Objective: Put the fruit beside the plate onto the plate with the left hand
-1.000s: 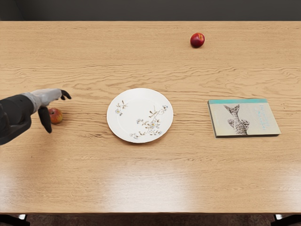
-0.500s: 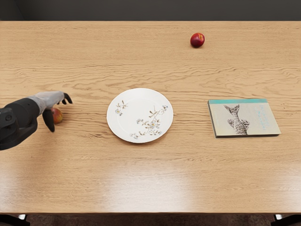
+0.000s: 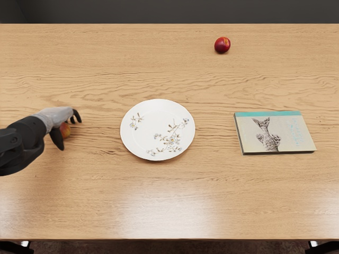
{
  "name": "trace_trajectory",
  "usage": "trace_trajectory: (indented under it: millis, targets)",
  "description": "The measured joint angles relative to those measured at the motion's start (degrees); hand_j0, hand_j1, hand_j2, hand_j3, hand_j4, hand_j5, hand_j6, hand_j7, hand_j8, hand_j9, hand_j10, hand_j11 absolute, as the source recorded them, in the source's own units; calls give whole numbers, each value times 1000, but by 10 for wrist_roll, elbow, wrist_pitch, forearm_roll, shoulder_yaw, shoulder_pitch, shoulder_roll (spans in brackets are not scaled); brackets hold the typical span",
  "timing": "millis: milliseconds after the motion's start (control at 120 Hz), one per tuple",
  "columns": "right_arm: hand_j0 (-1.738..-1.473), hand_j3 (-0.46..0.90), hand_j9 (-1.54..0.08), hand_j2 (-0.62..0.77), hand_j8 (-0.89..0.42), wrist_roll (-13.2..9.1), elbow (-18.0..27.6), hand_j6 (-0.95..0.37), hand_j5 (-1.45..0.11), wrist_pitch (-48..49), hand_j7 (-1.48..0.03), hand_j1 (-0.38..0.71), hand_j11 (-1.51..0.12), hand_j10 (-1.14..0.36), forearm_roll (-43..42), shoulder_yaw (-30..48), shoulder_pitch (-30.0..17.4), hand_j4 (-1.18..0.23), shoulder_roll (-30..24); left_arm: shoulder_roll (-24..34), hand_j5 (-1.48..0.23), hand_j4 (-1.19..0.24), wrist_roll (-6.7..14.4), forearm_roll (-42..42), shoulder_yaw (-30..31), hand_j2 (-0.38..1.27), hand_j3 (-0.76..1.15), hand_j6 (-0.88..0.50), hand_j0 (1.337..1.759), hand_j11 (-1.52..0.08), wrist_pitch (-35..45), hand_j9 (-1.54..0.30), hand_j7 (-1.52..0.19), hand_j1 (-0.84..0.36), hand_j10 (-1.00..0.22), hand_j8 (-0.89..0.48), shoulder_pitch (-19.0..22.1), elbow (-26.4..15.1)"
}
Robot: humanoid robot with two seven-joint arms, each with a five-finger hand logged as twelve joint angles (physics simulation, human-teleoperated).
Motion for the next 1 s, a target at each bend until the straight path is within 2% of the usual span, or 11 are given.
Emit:
trace_trajectory:
  millis: [208,475,617,675,767,875,967,1000]
  targets:
    - [-1658,0,0,0,0,0,0,0,0,0,0,-349,0,0,0,0,0,0,0,5,-574,-447,0,1,1,109,-4,-448,1651,-575,8,-575,-574,-174,-446,-450,3,-7]
    - [-1658,0,0,0,0,0,0,0,0,0,0,-349,0,0,0,0,0,0,0,6,-722,-566,0,2,1,111,2,-566,1654,-731,10,-732,-721,-286,-562,-468,7,-8]
    - [-1658,0,0,0,0,0,0,0,0,0,0,-349,0,0,0,0,1,0,0,6,-843,-661,0,4,0,142,-87,-541,1653,-871,10,-862,-847,-283,-535,-426,8,-9]
    - [-1658,0,0,0,0,0,0,0,0,0,0,-349,0,0,0,0,1,0,0,6,-876,-683,0,3,0,199,-201,-554,1650,-904,9,-895,-881,-270,-556,-439,6,-8]
    - [-1658,0,0,0,0,0,0,0,0,0,0,-349,0,0,0,0,1,0,0,5,-915,-703,0,2,0,246,-128,-589,1650,-942,9,-931,-915,-250,-607,-476,1,-8]
    - [-1658,0,0,0,0,0,0,0,0,0,0,-349,0,0,0,0,1,0,0,-6,-941,-711,0,-1,-1,354,-75,-587,1651,-958,7,-948,-939,-269,-619,-470,-23,-9]
    - [-1658,0,0,0,0,0,0,0,0,0,0,-349,0,0,0,0,1,0,0,-23,-947,-706,0,-4,-4,341,-48,-582,1652,-957,6,-945,-946,-266,-616,-464,-51,-9]
    - [-1658,0,0,0,0,0,0,0,0,0,0,-349,0,0,0,0,1,0,0,-42,-941,-710,0,-3,-5,282,-41,-588,1652,-954,5,-938,-940,-257,-614,-479,-62,-9]
